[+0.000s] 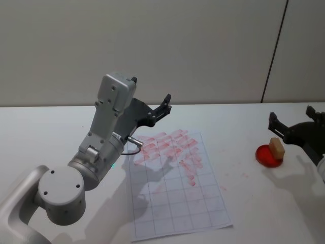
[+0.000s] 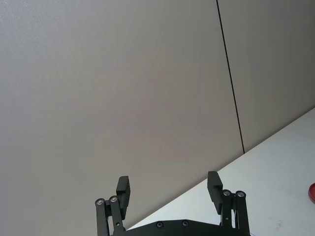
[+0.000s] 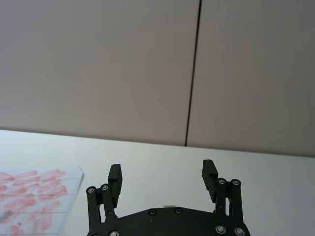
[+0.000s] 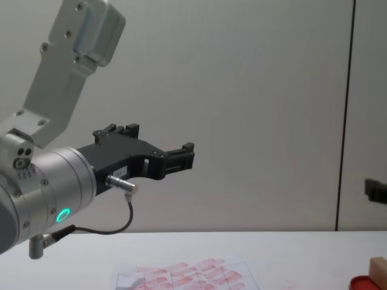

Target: Use the one hand to pick up the stamp and affix it onto the A4 paper.

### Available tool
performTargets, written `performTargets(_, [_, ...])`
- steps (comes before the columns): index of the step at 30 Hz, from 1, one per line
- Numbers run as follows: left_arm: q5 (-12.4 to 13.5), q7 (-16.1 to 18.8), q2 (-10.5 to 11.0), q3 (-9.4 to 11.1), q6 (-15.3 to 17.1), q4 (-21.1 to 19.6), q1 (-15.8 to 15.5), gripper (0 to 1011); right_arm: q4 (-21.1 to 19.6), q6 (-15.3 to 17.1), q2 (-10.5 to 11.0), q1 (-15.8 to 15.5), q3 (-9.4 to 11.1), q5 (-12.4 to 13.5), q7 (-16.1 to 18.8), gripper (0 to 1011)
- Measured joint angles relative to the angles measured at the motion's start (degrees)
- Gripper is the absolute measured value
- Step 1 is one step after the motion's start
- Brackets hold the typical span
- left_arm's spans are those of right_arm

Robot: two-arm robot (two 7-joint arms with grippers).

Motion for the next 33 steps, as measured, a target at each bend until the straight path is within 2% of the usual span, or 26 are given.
performTargets(7, [0.0,0.0,0.0,0.0,0.0,0.0,0.0,1001,3.3,2.8,-0.3,1.8,0.4,-0.4,-0.4,1001])
performTargets(16, [0.0,0.0,0.0,0.0,0.0,0.0,0.0,1001,8.1,5.8,-1.4,4.5,0.3,-2.2,0.2,1001])
performTargets(33, [0.0,0.0,0.0,0.0,0.0,0.0,0.0,1001,11.8,8.7,-2.7,5.9,-0.7,-4.2,2.4,1001])
